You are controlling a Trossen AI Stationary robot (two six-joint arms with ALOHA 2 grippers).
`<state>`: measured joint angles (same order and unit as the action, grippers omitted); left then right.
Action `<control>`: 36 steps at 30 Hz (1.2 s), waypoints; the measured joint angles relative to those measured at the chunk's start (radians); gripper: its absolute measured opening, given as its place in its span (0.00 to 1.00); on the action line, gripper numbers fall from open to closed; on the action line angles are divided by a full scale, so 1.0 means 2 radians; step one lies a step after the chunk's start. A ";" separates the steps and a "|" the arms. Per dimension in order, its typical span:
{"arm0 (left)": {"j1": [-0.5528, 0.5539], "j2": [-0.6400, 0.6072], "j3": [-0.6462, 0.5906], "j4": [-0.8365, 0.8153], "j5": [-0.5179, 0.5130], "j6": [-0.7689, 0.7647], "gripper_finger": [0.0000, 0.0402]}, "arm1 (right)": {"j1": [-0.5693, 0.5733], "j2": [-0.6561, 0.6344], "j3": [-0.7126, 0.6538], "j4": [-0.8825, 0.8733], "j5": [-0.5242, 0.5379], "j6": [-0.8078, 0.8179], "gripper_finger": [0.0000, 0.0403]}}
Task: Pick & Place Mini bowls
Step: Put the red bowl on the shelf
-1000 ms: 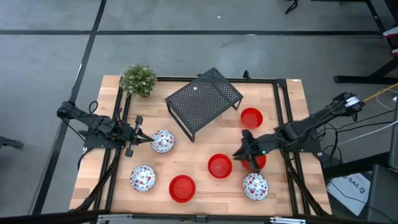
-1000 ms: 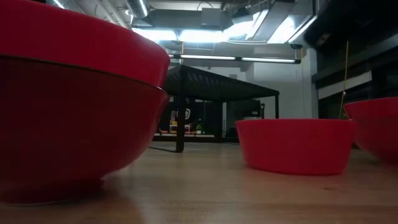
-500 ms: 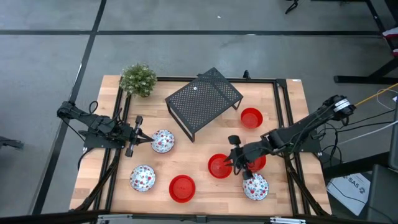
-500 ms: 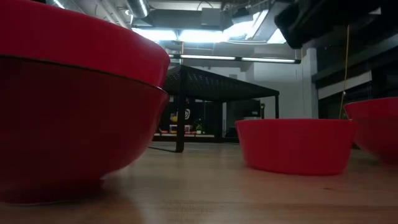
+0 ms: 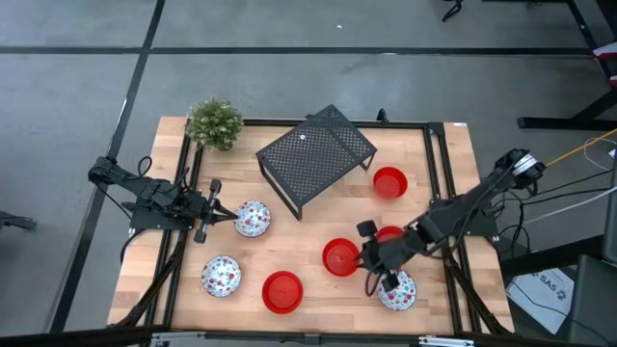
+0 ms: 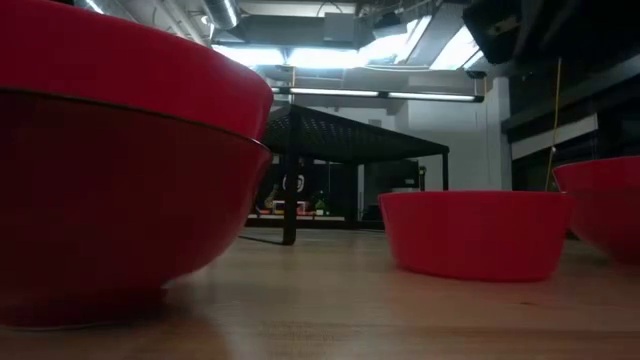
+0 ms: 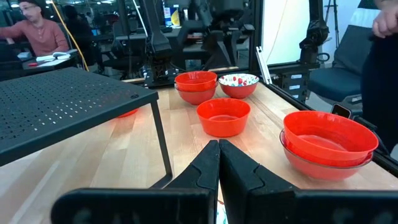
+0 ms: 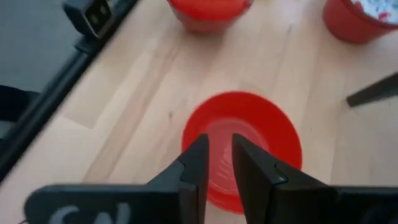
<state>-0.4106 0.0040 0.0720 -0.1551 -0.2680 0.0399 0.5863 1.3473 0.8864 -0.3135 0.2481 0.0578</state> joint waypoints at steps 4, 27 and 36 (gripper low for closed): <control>0.000 0.000 0.000 0.000 0.000 0.000 0.01 | 0.014 0.036 0.007 -0.004 0.014 0.040 0.18; 0.000 0.000 0.000 0.000 0.000 0.000 0.01 | 0.025 0.235 0.139 -0.052 0.037 0.119 0.43; 0.000 0.000 0.000 0.000 0.000 0.000 0.01 | 0.018 0.251 0.139 -0.058 0.037 0.178 0.30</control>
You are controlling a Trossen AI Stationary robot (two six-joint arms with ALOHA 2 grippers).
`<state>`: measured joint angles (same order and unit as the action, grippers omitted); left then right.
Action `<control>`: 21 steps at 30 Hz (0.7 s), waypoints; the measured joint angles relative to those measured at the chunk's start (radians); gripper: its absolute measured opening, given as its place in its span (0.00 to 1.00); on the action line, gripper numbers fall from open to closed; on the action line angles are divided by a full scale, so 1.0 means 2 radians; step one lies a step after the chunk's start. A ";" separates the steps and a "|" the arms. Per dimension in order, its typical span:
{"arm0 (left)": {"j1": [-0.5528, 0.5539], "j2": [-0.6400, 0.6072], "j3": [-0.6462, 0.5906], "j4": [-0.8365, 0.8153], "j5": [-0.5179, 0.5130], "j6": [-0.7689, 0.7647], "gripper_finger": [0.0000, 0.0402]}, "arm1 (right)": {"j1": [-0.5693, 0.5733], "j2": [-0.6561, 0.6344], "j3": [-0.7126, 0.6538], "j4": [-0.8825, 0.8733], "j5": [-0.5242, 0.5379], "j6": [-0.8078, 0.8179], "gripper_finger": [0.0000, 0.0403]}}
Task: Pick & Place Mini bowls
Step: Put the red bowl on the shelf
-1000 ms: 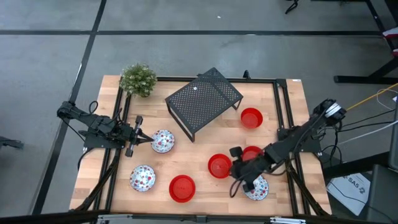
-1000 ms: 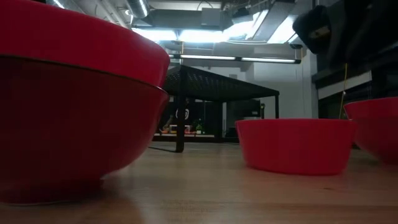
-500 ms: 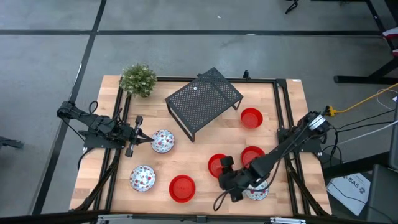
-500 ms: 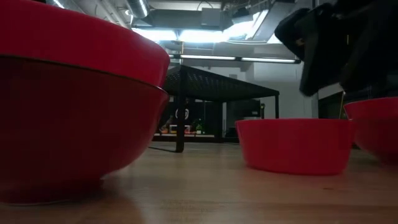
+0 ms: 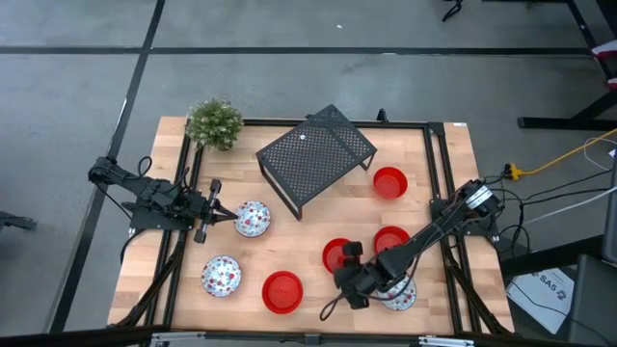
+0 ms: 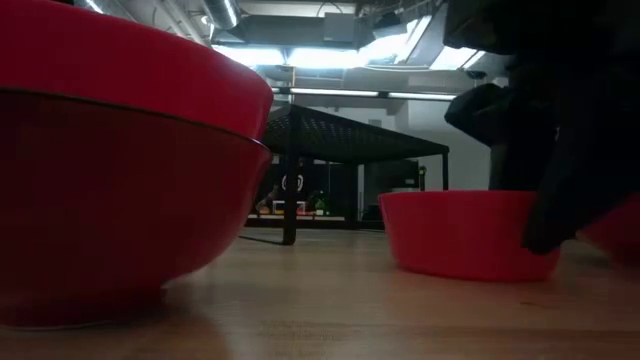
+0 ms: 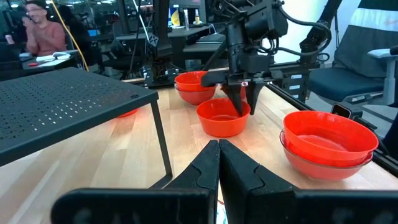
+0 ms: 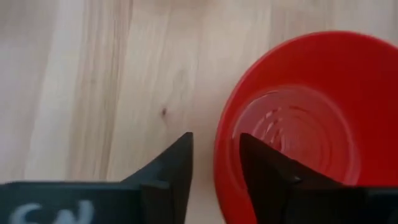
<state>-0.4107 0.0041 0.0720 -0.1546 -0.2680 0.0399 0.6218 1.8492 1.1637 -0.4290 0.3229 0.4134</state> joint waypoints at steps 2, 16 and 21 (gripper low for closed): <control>0.000 0.000 0.000 0.000 0.000 0.000 0.01 | 0.000 0.000 0.000 -0.001 -0.001 0.000 0.22; 0.000 0.000 0.000 0.000 0.000 0.000 0.01 | 0.011 -0.013 0.025 -0.019 -0.046 0.072 0.02; 0.000 0.000 0.000 0.000 0.000 0.000 0.01 | 0.013 -0.015 0.096 -0.088 -0.067 0.030 0.02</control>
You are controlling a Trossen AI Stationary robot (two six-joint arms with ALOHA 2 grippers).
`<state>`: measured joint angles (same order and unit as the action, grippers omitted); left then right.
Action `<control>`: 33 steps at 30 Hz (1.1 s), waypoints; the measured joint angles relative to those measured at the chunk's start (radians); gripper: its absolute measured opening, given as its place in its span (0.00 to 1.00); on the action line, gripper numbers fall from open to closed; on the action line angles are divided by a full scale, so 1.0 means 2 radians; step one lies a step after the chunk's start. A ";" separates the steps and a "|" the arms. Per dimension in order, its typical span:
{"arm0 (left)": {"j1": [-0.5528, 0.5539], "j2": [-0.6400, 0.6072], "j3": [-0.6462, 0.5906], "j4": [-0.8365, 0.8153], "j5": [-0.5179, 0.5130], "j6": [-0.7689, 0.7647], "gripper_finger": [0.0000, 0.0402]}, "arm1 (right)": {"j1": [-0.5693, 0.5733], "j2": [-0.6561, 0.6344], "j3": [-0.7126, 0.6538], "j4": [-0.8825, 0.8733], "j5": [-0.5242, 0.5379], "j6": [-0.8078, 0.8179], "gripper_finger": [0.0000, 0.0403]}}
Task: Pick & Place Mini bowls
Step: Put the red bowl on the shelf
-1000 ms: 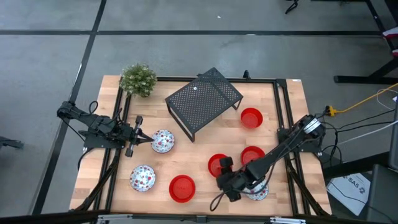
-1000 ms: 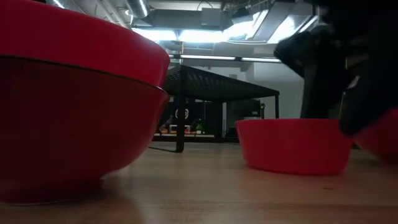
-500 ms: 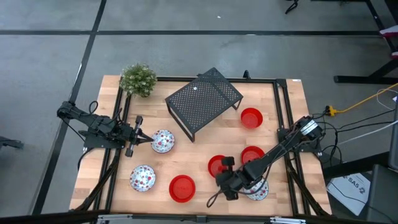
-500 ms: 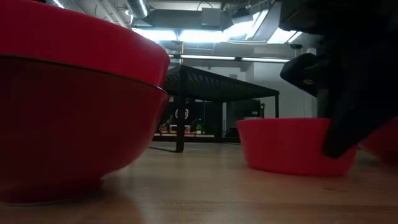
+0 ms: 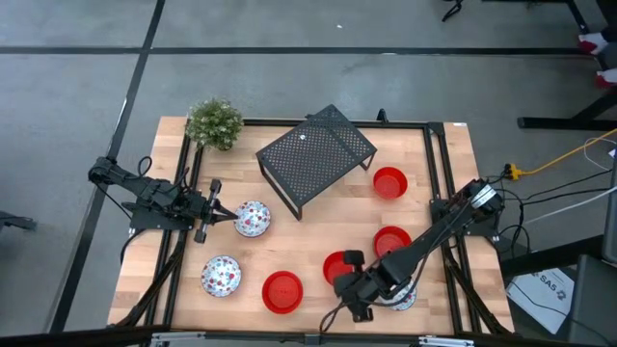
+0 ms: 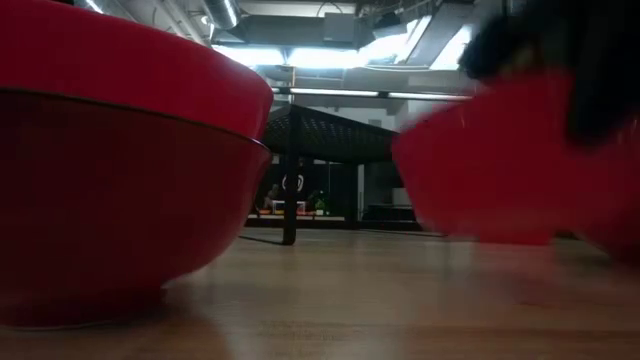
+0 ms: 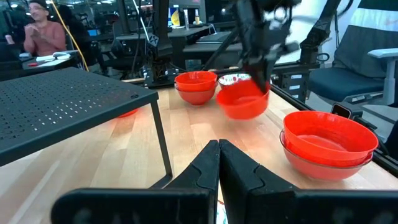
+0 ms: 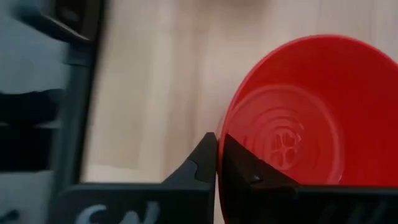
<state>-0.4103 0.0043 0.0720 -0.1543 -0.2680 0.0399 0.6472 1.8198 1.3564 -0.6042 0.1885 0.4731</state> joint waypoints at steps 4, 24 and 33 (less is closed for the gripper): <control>0.000 0.000 0.000 0.000 0.000 0.000 0.01 | 0.000 -0.001 0.060 -0.039 -0.002 -0.040 0.01; 0.000 0.000 0.000 0.000 0.000 0.000 0.01 | -0.019 -0.001 0.341 -0.055 0.087 -0.256 0.02; 0.000 0.000 0.000 0.000 0.000 0.000 0.01 | -0.074 -0.001 0.378 -0.051 0.155 -0.347 0.02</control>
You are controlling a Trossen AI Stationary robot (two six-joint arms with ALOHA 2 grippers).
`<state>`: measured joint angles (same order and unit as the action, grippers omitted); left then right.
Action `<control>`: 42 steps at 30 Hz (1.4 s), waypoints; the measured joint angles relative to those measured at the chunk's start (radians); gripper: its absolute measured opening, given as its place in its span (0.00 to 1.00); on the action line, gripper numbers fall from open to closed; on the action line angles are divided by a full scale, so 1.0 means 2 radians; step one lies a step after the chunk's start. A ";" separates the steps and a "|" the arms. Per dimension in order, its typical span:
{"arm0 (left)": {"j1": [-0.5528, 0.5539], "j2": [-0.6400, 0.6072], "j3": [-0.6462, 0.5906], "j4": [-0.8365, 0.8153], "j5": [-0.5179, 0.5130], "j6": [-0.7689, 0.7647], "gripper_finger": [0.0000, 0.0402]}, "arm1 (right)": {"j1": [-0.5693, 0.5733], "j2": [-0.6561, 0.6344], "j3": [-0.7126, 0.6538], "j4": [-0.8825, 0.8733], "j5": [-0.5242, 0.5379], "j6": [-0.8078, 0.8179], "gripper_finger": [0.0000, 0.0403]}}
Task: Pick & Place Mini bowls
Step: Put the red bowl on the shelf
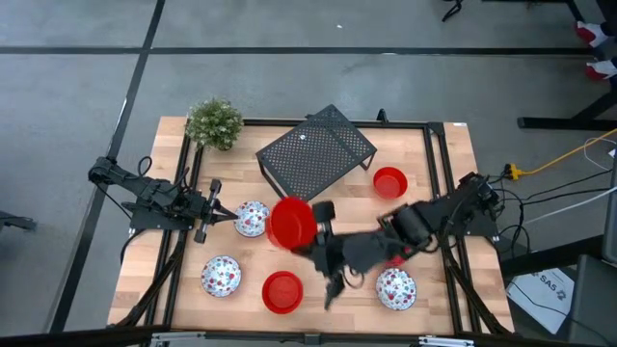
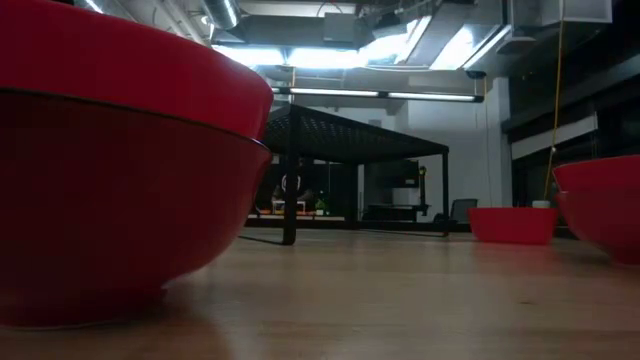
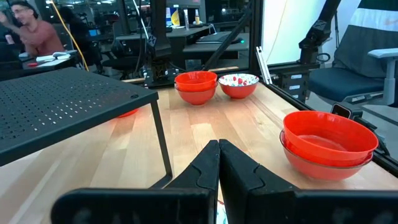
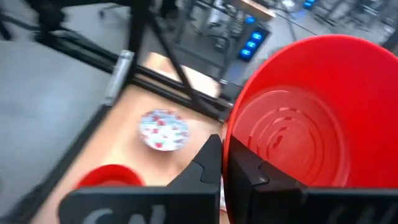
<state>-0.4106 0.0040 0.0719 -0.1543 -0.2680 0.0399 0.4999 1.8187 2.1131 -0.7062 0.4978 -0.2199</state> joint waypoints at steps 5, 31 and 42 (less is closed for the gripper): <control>0.000 0.000 0.000 0.000 0.000 0.000 0.01 | -0.039 0.000 0.000 -0.001 0.004 0.002 0.02; 0.000 0.000 0.000 0.000 0.000 0.000 0.01 | -0.207 0.000 0.000 -0.072 0.003 0.001 0.02; 0.000 0.000 0.000 0.000 0.000 0.000 0.01 | -0.289 0.000 0.000 -0.106 0.003 0.011 0.05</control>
<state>-0.4105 0.0043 0.0722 -0.1543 -0.2680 0.0399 -0.0787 1.8183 2.1139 -0.9192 0.5040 -0.1970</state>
